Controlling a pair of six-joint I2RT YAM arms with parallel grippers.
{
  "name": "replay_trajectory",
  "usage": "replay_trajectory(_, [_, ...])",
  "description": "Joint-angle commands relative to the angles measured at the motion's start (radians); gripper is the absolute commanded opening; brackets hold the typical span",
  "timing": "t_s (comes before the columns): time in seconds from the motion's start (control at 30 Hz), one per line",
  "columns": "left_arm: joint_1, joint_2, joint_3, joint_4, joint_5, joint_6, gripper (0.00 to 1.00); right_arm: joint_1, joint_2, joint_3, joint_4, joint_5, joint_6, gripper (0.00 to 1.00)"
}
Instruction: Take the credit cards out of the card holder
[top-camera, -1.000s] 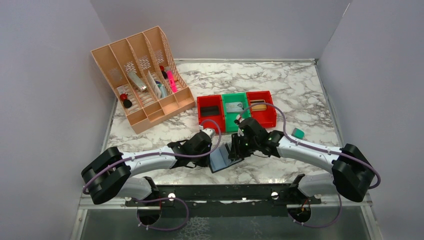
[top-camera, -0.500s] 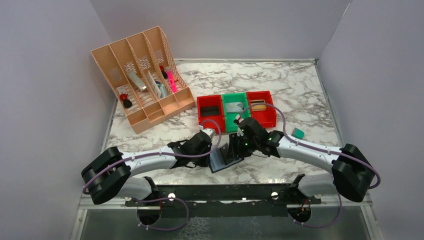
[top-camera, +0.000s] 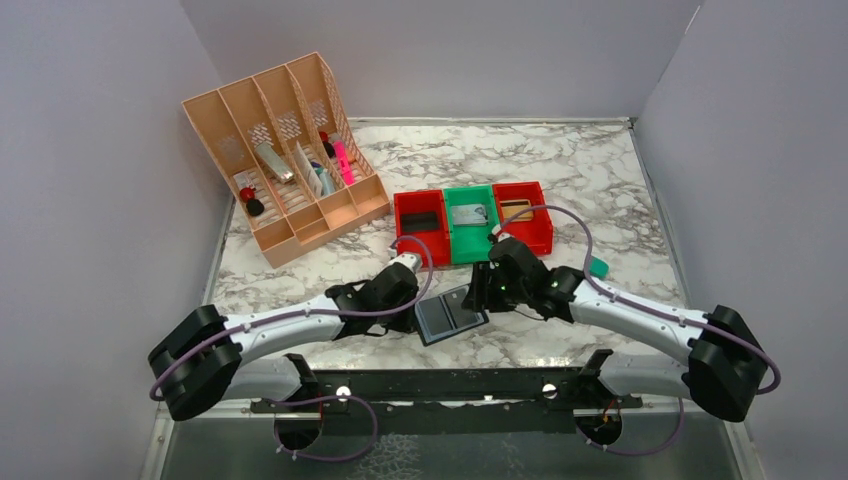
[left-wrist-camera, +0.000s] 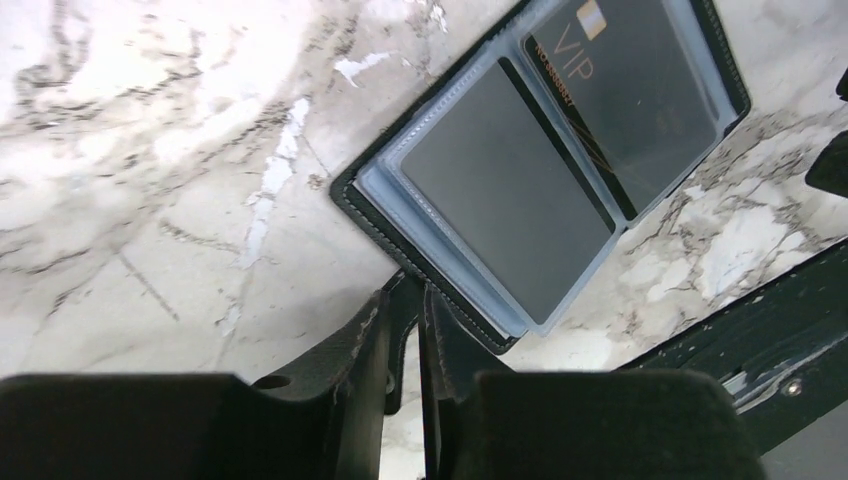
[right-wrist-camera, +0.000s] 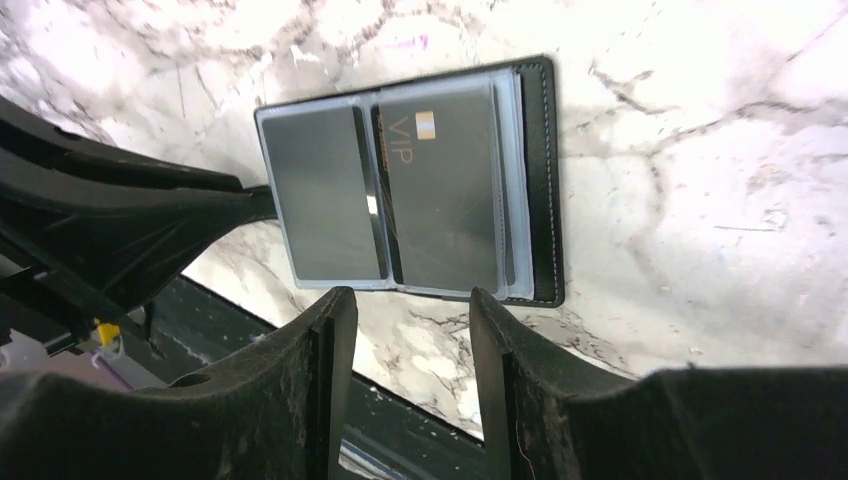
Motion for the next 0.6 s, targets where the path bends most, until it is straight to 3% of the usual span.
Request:
replay_trajectory(0.0, [-0.004,-0.099,0.004,-0.058,-0.1,-0.043,0.23,0.002,-0.043,0.002,-0.008,0.108,0.017,0.51])
replay_trajectory(0.17, [-0.004,-0.175,0.012,-0.049,-0.111,-0.066,0.32,0.002,-0.004,0.002,0.077,-0.008,-0.005,0.5])
replay_trajectory(0.23, [-0.003,-0.196,0.011,-0.025,-0.102,-0.064,0.36,0.002,0.027,0.01,0.108,-0.058,0.001,0.42])
replay_trajectory(0.3, [-0.003,-0.208,0.015,-0.004,-0.091,-0.063,0.41,0.004,0.017,-0.015,0.127,-0.003,0.084,0.38])
replay_trajectory(0.47, [-0.003,-0.216,0.004,0.08,-0.025,-0.075,0.46,0.002,-0.186,-0.259,0.523,-0.005,0.123,0.47])
replay_trajectory(0.57, [-0.002,-0.206,-0.018,0.146,0.012,-0.096,0.49,0.002,-0.192,-0.244,0.5,-0.002,0.058,0.47])
